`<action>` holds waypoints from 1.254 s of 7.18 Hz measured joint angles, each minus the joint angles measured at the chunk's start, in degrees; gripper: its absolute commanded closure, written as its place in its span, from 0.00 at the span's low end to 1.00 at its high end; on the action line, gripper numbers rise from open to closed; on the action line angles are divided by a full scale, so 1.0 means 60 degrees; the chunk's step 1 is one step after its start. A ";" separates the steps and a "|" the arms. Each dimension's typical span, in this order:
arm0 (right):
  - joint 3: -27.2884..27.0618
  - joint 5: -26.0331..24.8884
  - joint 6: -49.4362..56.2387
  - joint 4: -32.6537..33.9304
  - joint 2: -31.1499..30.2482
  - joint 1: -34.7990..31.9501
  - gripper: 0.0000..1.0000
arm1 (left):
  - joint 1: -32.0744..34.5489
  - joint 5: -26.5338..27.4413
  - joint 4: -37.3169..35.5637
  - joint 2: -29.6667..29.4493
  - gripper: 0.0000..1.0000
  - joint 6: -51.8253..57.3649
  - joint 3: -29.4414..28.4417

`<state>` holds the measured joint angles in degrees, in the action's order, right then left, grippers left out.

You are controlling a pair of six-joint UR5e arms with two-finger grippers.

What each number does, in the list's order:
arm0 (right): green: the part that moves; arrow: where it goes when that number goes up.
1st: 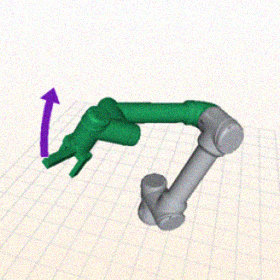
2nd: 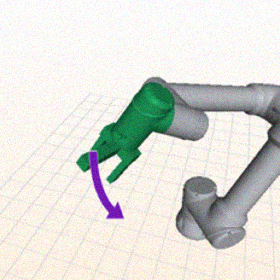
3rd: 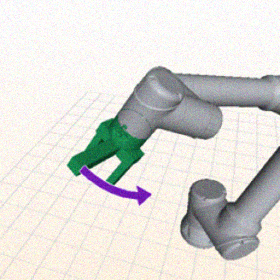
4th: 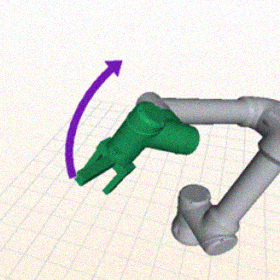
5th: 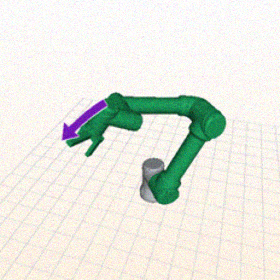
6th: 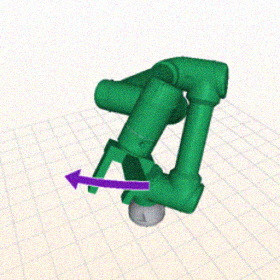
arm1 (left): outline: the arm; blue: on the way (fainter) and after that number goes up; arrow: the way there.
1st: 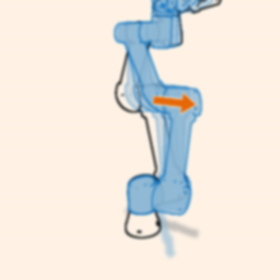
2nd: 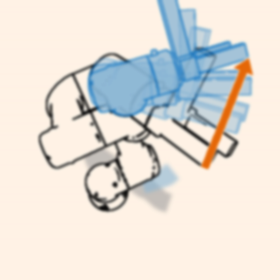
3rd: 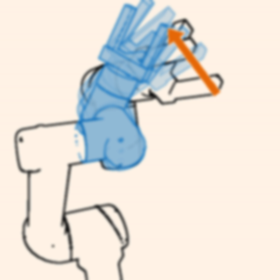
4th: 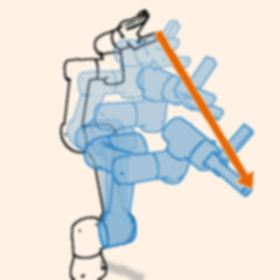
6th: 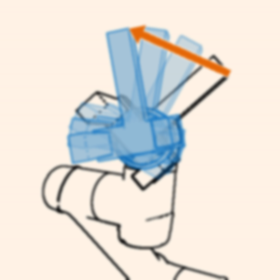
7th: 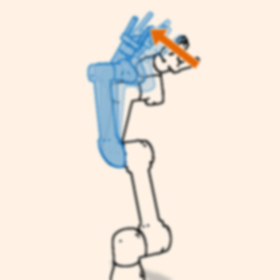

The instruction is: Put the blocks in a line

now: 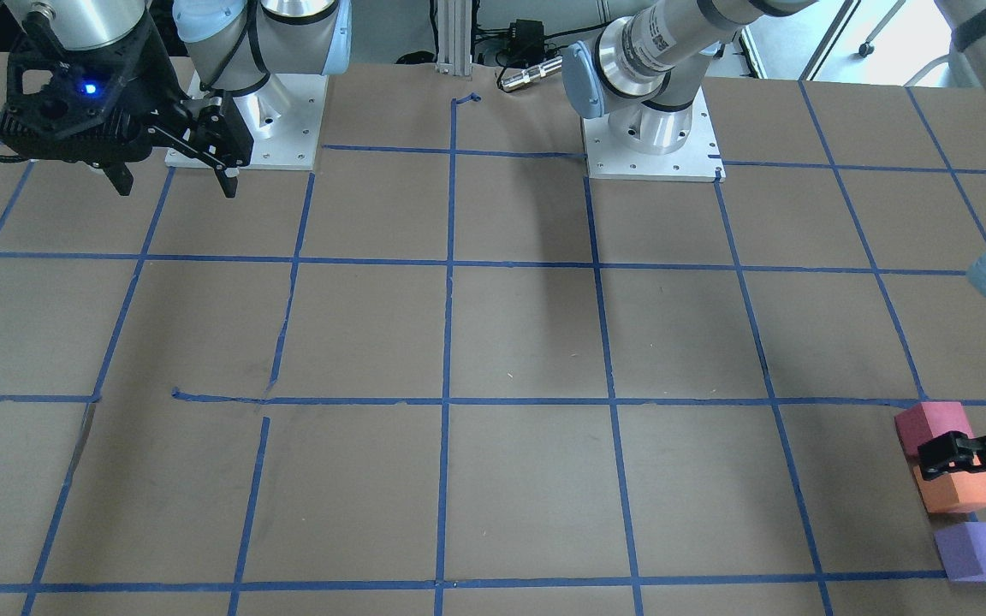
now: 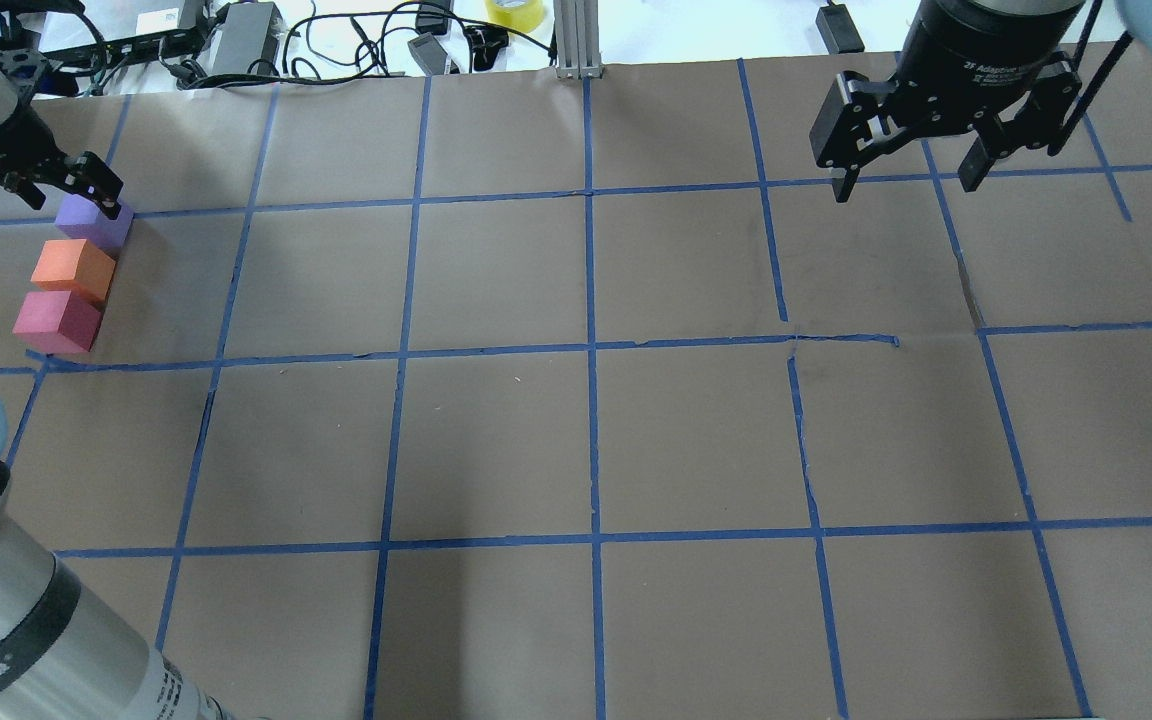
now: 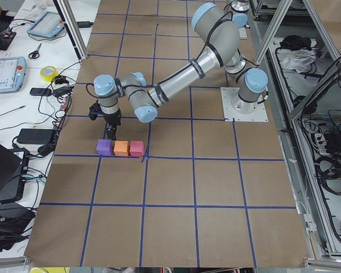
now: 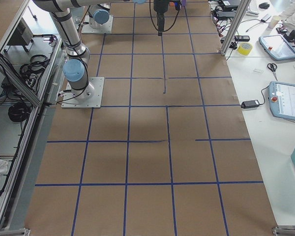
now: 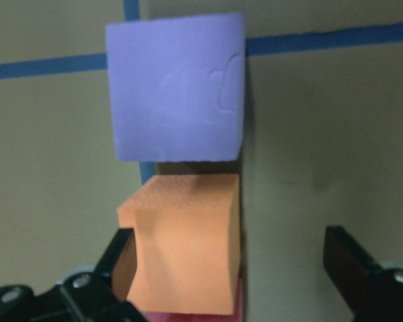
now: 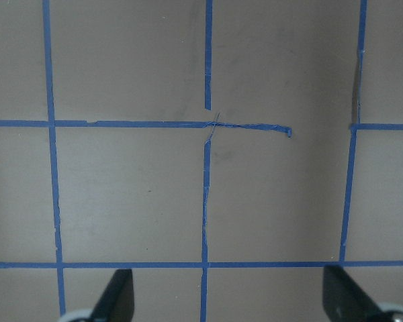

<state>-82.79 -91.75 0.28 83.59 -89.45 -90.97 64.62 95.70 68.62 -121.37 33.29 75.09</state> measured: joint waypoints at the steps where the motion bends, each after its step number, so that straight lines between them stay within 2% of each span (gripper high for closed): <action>1: 0.0000 -0.0005 0.0006 0.0003 0.0002 0.0000 0.00 | 0.0438 -0.0018 0.0651 0.0679 0.00 -0.0215 0.0058; 4: 0.0000 -0.0031 0.0024 0.0005 0.0006 0.0011 0.00 | 0.1950 -0.0348 0.2465 0.2829 0.00 -0.1476 0.0279; 6: 0.0000 -0.0031 0.0035 0.0000 0.0007 0.0014 0.00 | 0.2701 -0.0526 0.3431 0.3890 0.00 -0.4131 0.0874; 9: 0.0000 -0.0049 0.0037 0.0009 -0.0002 0.0002 0.00 | 0.3822 -0.0973 0.3090 0.4671 0.00 -0.7000 0.1932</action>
<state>-82.79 -92.04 0.51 83.64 -89.46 -90.95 87.55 89.87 87.16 -93.35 -8.71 86.68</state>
